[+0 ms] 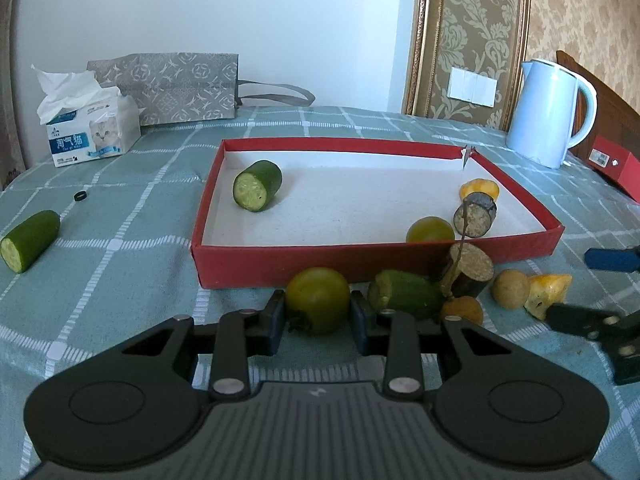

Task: Organize fruits
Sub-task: 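Grasp a green lime with the left gripper while the right gripper grasps a yellow jackfruit piece, then carry the lime into the tray and open the left gripper while the right gripper holds the jackfruit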

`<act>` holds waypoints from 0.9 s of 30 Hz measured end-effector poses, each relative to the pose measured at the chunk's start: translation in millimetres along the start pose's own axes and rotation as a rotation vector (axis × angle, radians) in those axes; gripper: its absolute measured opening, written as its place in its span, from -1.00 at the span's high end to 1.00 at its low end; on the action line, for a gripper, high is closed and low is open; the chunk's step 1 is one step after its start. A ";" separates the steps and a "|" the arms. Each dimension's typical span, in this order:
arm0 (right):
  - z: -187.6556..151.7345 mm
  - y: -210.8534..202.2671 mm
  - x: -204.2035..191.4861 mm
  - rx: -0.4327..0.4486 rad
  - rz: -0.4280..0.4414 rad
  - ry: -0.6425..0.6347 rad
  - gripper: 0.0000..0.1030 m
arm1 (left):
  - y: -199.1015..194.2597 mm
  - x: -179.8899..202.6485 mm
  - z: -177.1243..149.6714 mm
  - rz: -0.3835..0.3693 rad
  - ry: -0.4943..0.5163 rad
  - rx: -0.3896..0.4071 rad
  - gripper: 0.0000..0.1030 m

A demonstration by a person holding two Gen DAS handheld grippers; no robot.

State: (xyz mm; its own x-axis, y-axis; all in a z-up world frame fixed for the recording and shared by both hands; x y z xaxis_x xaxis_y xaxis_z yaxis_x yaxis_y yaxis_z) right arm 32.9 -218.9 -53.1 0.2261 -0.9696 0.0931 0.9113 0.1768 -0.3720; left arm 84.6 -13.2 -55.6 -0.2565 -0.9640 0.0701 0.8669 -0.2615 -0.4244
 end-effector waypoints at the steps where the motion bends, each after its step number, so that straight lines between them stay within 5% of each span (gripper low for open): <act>1: -1.8 2.0 -2.1 -0.010 -0.002 -0.019 -0.72 | 0.1 0.8 0.0 0.000 0.000 0.000 0.36; 10: -3.0 13.9 0.1 -0.055 -0.012 0.016 -0.37 | 0.2 -0.8 -0.3 0.001 0.002 0.000 0.36; 14: -2.8 15.2 -6.8 -0.055 0.016 0.003 0.09 | 0.0 -0.8 -0.5 0.001 0.002 0.000 0.36; 27: -1.9 15.5 -2.3 -0.051 0.000 0.038 0.09 | 0.1 -0.5 -0.6 0.001 0.003 0.000 0.36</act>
State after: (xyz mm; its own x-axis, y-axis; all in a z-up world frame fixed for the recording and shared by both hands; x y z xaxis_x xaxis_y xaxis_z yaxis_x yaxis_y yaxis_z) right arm 45.8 -214.2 -60.8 0.2121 -0.9755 0.0588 0.8923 0.1688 -0.4187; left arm 84.6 -12.7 -56.2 -0.2565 -0.9642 0.0670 0.8672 -0.2602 -0.4247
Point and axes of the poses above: each gripper's, at about its wrist camera, not at the fingertips, and y roughly the way its jaws point, x to its right, z to its top, the point moved 6 cm from there along y, roughly the way its jaws point, and after that the axes turned 9 degrees about x, right-handed, at the moved point
